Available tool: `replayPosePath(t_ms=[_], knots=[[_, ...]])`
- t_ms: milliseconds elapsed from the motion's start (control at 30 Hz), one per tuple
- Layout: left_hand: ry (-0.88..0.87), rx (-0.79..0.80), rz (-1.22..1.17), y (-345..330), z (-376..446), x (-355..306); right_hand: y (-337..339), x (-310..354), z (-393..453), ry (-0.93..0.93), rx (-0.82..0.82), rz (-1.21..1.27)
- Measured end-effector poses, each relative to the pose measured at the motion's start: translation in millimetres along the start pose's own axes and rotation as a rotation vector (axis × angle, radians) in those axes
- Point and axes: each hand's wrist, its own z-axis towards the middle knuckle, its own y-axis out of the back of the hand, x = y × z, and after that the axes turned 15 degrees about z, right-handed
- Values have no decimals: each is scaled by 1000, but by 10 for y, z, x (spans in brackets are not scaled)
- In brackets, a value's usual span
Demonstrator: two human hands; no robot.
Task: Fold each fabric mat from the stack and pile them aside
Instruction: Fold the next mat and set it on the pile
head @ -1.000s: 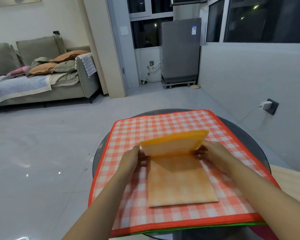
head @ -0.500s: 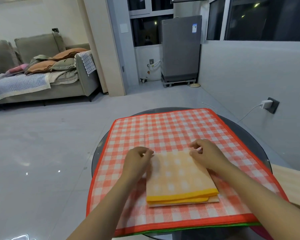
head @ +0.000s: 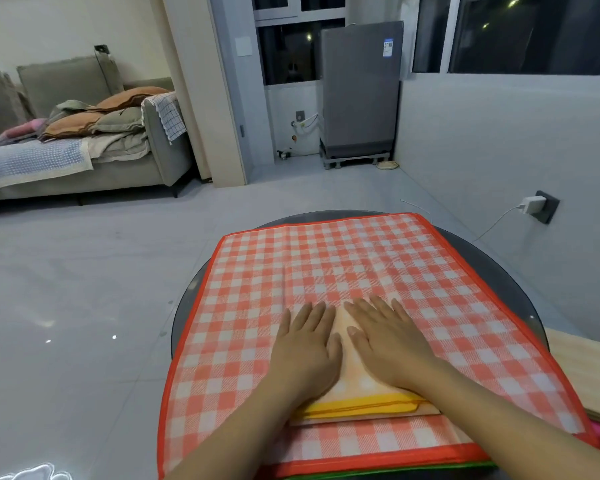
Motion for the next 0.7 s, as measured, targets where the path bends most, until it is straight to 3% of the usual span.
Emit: replayPosePath(t_ms=[433,567,700], knots=[[282,83,-27,-4,-130,149,67,-184,-83,-235,-42,5],[401,-64,-118,77,-114,185,100,-188,-48,-237,-166,80],[535,-119,-399,165,51,317,241,-209,73,-281,-271,230]])
